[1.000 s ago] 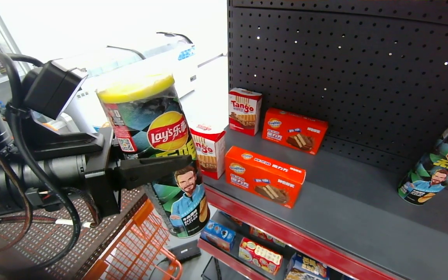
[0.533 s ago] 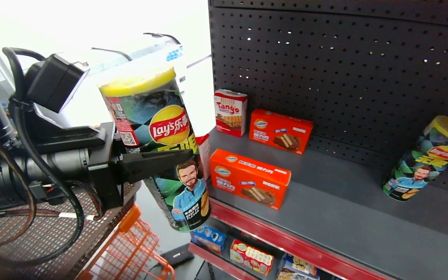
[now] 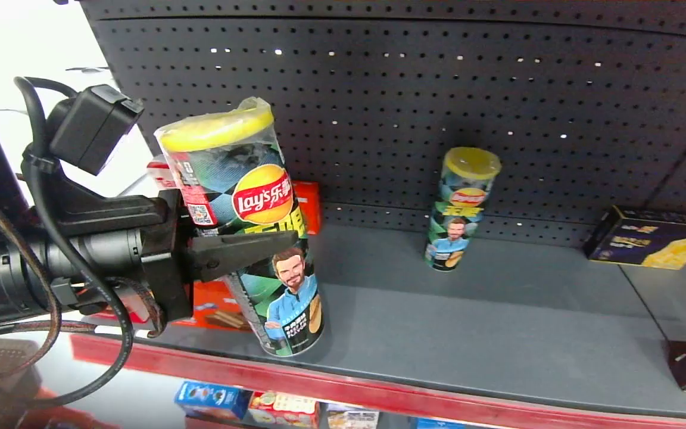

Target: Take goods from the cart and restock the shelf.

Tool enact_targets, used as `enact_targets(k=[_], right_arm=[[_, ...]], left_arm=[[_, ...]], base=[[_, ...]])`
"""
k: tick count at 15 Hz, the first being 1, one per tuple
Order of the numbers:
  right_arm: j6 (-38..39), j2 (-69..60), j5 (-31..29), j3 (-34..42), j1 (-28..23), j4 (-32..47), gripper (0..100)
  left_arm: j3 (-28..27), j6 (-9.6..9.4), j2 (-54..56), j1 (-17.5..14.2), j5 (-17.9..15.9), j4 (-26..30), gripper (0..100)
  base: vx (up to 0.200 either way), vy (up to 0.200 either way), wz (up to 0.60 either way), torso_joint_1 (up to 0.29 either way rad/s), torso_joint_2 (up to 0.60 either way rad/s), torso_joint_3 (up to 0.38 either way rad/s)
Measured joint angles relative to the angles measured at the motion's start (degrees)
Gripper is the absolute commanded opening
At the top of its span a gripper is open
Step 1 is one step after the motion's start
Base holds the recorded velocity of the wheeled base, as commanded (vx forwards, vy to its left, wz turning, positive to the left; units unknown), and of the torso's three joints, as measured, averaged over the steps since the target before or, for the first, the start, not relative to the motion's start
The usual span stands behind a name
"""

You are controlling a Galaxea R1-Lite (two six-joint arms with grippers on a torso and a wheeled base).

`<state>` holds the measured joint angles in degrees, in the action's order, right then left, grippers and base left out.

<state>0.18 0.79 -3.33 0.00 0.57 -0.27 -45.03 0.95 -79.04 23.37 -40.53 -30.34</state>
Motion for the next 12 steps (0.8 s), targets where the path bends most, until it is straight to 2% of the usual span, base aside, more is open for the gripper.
enact_targets(k=[6, 8, 12], right_arm=[[0.0, 0.0, 0.0, 0.0, 0.0, 0.0, 100], [0.0, 0.0, 0.0, 0.0, 0.0, 0.0, 100], [0.1, 0.0, 0.0, 0.0, 0.1, 0.1, 100]], left_arm=[[0.4, 0.00, 0.2, 0.0, 0.0, 0.0, 0], [0.7, 0.00, 0.3, 0.0, 0.0, 0.1, 0], [1.0, 0.02, 0.4, -0.2, 0.0, 0.2, 0]], base=[[0.000, 0.000, 0.00, 0.000, 0.00, 0.000], [0.000, 0.000, -0.60, 0.002, 0.00, -0.005], [0.000, 0.000, 0.00, 0.000, 0.00, 0.000]])
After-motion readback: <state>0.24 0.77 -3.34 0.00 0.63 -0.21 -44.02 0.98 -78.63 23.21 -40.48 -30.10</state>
